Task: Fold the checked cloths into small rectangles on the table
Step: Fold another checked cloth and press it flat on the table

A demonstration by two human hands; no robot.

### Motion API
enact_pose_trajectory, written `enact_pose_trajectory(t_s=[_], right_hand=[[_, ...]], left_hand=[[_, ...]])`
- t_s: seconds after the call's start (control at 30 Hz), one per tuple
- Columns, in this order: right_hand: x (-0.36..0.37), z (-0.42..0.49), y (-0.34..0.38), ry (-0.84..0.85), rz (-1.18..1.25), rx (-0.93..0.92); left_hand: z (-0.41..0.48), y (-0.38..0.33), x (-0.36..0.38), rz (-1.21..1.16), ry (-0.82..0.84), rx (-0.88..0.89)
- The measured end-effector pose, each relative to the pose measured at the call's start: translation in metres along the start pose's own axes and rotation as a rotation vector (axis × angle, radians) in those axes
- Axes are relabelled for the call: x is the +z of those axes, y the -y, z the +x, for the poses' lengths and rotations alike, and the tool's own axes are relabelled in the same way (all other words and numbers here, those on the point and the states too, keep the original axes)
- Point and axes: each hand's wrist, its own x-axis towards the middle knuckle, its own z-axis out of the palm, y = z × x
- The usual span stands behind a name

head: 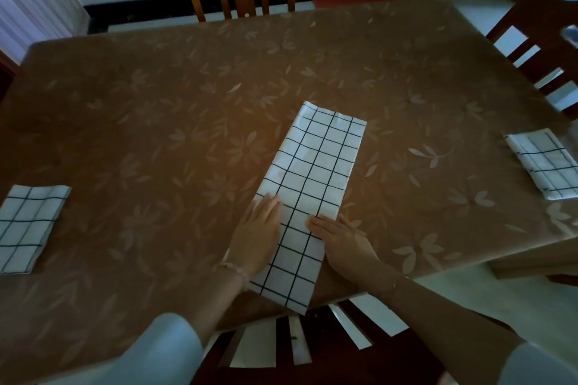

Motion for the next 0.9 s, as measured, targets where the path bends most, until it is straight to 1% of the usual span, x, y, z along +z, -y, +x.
enact_pose_trajectory(t_s=[0.13, 0.2, 0.3, 0.37, 0.4, 0.47, 0.57, 0.67, 0.7, 0.9], right_hand=[[-0.001, -0.001, -0.003, 0.009, -0.021, -0.006], [-0.001, 0.001, -0.008, -0.006, -0.013, -0.006], [-0.011, 0.016, -0.011, -0.011, 0.09, 0.001], [-0.019, 0.033, -0.012, 0.022, 0.185, 0.093], [-0.021, 0.043, -0.013, 0.012, 0.219, 0.14], [-0.022, 0.065, -0.009, -0.003, 0.258, 0.168], [-0.012, 0.1, 0.004, -0.01, 0.29, 0.031], [-0.001, 0.125, 0.01, 0.158, 0.19, -0.125], [0.001, 0.131, 0.009, 0.195, 0.16, -0.147], [0.003, 0.166, -0.032, 0.249, 0.042, -0.147]], left_hand=[[0.013, -0.013, 0.024, -0.046, 0.082, -0.068], [0.011, -0.011, 0.03, -0.054, 0.087, -0.052], [0.008, -0.009, 0.032, -0.067, 0.07, -0.029], [0.007, -0.009, 0.032, -0.083, 0.054, -0.019], [0.007, -0.009, 0.033, -0.086, 0.051, -0.018], [0.007, -0.009, 0.034, -0.098, 0.036, -0.021], [0.008, -0.008, 0.037, -0.12, 0.041, -0.016], [0.008, -0.008, 0.04, -0.154, 0.032, -0.023], [0.008, -0.008, 0.04, -0.161, 0.027, -0.033], [0.01, -0.008, 0.037, -0.175, 0.018, -0.051]])
